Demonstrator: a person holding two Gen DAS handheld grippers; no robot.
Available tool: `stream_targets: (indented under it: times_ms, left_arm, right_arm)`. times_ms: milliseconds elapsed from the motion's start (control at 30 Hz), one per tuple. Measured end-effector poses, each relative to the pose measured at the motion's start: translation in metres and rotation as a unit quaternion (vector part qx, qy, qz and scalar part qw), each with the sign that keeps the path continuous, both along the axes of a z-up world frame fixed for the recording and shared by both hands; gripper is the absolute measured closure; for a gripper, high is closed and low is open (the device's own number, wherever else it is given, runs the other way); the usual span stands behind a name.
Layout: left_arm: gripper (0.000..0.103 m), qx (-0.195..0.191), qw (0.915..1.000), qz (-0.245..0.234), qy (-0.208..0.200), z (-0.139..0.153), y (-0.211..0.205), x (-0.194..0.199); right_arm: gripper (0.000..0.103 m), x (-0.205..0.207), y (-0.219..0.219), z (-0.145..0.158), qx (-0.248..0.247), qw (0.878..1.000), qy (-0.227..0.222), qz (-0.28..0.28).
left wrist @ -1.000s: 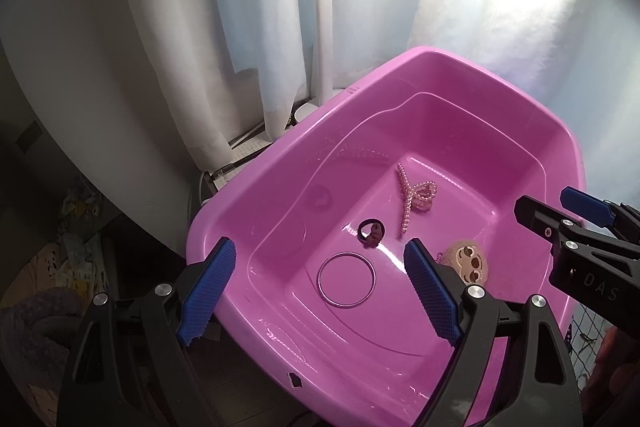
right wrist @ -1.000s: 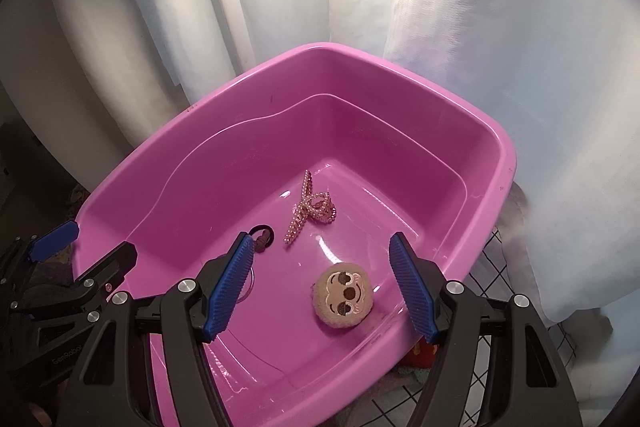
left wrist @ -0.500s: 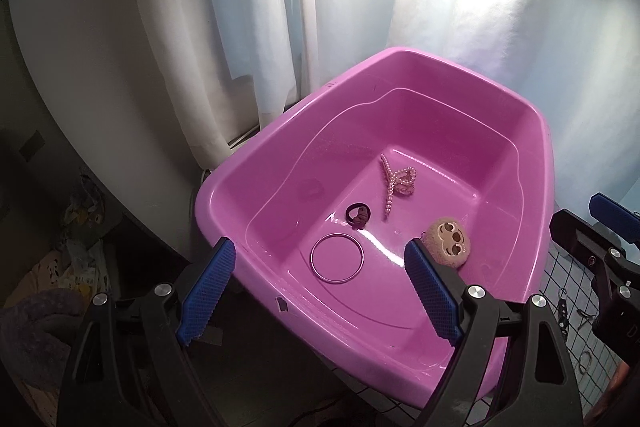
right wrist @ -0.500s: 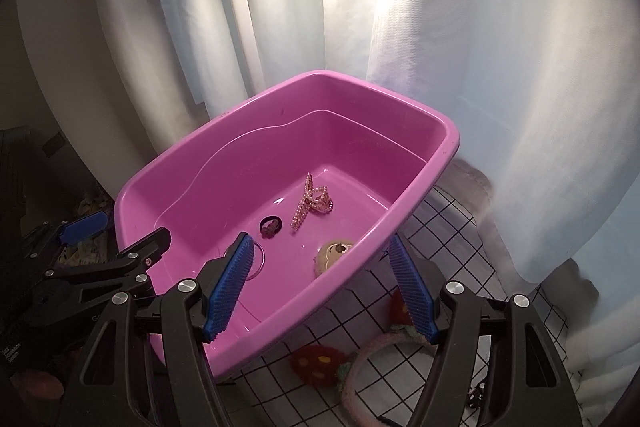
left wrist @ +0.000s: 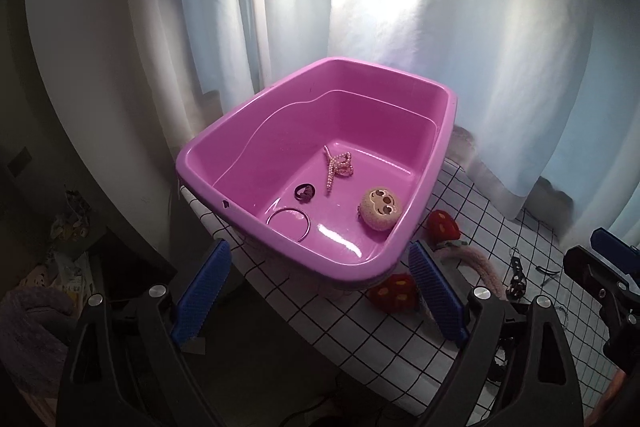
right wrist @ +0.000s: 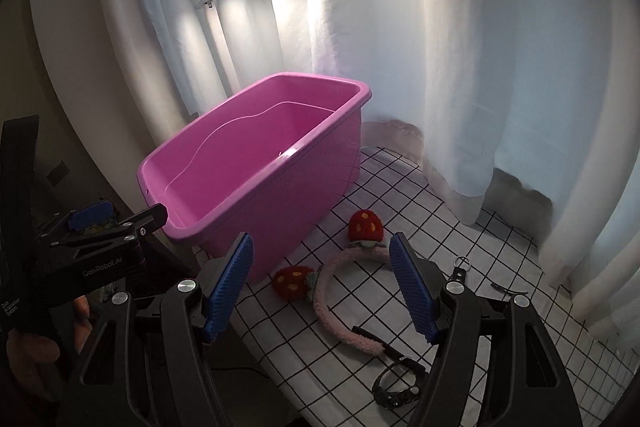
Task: Organize jewelry
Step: 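Withdraw both open tools from the bin back over the table, then move the left tool to the black wristwatch while the right tool approaches a silver bangle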
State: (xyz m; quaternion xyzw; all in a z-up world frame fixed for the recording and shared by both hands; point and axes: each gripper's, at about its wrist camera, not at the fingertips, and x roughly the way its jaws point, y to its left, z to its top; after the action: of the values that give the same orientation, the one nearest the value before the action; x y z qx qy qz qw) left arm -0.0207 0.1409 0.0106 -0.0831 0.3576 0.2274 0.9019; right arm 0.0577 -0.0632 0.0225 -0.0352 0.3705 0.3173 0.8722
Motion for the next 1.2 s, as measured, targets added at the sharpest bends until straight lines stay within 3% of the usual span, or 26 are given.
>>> stream_targets:
  times_ms: [233, 600, 800, 1067, 1200]
  left_arm:
    - [0.011, -0.019, 0.9995, -0.019, -0.018, -0.007, -0.06, -0.027]
    - [0.009, -0.037, 0.9988, -0.025, 0.017, -0.054, -0.137, -0.048]
    - [0.009, -0.028, 0.9972, -0.063, 0.027, -0.078, -0.154, -0.045]
    - [0.009, -0.032, 0.9887, -0.144, 0.025, -0.122, -0.167, -0.026]
    - [0.009, -0.037, 0.9855, -0.161, 0.038, -0.146, -0.177, -0.021]
  right_arm:
    - [0.035, -0.036, -0.103, -0.014, -0.006, 0.998, 0.001, -0.056]
    - [0.034, -0.08, -0.234, -0.065, -0.018, 0.992, 0.023, -0.125]
    - [0.034, -0.095, -0.262, -0.091, -0.04, 0.981, 0.034, -0.186]
    - [0.033, -0.109, -0.259, -0.132, -0.081, 0.965, 0.042, -0.245]
    - [0.033, -0.108, -0.264, -0.154, -0.068, 0.961, 0.055, -0.264]
